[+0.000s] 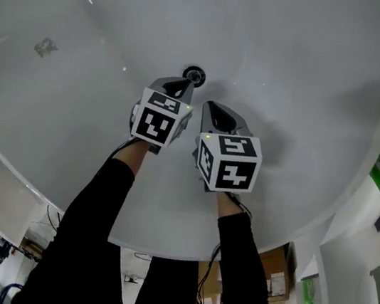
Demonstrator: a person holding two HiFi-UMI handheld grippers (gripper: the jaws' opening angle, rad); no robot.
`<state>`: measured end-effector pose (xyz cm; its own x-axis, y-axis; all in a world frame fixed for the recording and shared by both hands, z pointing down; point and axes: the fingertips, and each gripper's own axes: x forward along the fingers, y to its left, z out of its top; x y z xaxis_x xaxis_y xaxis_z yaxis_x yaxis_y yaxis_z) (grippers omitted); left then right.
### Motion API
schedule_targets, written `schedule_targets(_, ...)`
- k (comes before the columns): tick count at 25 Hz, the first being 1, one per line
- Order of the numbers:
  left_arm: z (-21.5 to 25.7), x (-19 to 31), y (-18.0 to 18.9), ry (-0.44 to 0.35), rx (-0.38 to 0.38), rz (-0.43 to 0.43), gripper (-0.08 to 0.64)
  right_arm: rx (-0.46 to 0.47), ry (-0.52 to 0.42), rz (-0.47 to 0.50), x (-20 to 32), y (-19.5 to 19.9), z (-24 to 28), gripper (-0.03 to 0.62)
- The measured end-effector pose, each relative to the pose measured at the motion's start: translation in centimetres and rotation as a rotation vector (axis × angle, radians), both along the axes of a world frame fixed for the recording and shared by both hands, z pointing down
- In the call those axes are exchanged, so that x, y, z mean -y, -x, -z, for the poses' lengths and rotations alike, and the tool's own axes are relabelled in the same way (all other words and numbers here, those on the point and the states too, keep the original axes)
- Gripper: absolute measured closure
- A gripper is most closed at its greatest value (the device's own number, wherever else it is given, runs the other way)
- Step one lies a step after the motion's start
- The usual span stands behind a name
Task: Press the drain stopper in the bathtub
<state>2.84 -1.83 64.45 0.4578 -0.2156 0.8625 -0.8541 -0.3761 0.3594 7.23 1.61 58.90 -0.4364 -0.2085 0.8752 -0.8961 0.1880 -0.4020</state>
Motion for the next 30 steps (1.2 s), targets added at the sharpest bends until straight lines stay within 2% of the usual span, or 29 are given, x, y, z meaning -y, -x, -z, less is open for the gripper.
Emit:
schedule_targets(15, -6.3, -1.2, 0.5, 0.074, 0.005, 0.062, 0.555, -0.027, 0.04, 0.084, 0.9, -0.6, -6.5, 0.589)
schedule_targets(30, -11.1, -2.6, 0.6, 0.15, 0.04, 0.094, 0.555, -0.021, 0.055, 0.087, -0.4, -0.8, -8.2, 0.589)
